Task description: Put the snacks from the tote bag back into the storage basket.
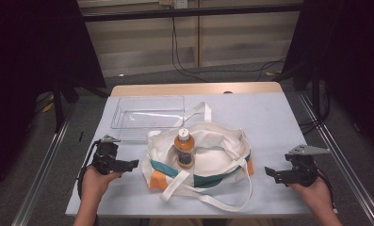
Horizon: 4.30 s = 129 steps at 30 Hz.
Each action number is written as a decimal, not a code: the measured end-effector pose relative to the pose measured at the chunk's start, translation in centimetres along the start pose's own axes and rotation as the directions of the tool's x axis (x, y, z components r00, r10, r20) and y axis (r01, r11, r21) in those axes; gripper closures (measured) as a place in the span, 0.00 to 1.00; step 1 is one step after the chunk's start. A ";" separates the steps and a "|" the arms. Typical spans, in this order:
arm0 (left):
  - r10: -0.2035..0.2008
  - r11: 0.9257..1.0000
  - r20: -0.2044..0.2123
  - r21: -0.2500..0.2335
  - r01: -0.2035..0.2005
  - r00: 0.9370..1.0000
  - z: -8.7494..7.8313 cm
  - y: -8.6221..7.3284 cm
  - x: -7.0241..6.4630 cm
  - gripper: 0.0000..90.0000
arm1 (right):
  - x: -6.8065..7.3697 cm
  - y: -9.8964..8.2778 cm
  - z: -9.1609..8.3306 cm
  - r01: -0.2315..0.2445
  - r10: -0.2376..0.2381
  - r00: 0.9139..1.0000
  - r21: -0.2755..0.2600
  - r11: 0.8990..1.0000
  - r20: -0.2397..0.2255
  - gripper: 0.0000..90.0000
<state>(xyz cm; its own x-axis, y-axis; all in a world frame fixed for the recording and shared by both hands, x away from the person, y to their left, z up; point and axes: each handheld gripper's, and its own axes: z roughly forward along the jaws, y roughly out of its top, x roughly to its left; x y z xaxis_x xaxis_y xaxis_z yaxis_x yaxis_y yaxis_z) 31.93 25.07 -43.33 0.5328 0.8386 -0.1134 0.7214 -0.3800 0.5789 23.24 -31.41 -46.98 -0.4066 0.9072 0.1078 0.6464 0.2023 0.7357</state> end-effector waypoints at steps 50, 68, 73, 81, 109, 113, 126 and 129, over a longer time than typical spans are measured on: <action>0.231 0.938 0.136 0.232 -0.258 0.963 -3.3 10.0 -5.4 0.07 | -0.2 0.2 0.3 -0.006 0.007 0.998 0.022 1.000 -0.056 0.02; 0.292 0.910 0.173 0.253 -0.329 0.941 -2.8 12.3 -7.7 0.07 | -0.2 0.2 0.4 -0.002 0.004 0.997 0.031 1.000 -0.075 0.02; 0.302 0.906 0.181 0.252 -0.341 0.936 -2.4 12.7 -8.5 0.07 | -0.3 0.2 0.4 -0.007 0.009 0.997 0.027 1.000 -0.074 0.02; 0.308 0.900 0.196 0.259 -0.352 0.931 -1.9 13.3 -9.3 0.07 | -0.3 0.2 0.4 -0.001 0.004 0.996 0.035 0.999 -0.084 0.02; 0.354 0.859 0.248 0.295 -0.419 0.902 0.9 13.8 -11.7 0.07 | -0.2 0.2 0.6 0.006 0.000 0.995 0.055 0.998 -0.099 0.02; 0.370 0.849 0.248 0.299 -0.434 0.895 1.2 14.0 -12.2 0.07 | -0.3 0.2 0.6 0.005 0.000 0.995 0.055 0.998 -0.098 0.02; 0.380 0.841 0.255 0.304 -0.447 0.889 2.0 14.4 -13.2 0.09 | -0.3 0.1 0.7 0.000 0.007 0.995 0.070 0.998 -0.098 0.02; 0.372 0.844 0.255 0.308 -0.440 0.893 2.2 14.5 -13.2 0.10 | -0.3 0.1 0.7 0.003 0.005 0.995 0.075 0.997 -0.100 0.02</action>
<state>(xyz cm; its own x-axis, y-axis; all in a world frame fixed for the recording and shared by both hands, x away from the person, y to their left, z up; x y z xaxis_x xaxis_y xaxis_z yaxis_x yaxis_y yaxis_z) 36.34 7.58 -35.22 0.8567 0.5077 -0.0912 0.5106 -0.8097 0.2894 23.91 -31.39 -47.40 -0.4657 0.8670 0.1775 0.6922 0.2319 0.6834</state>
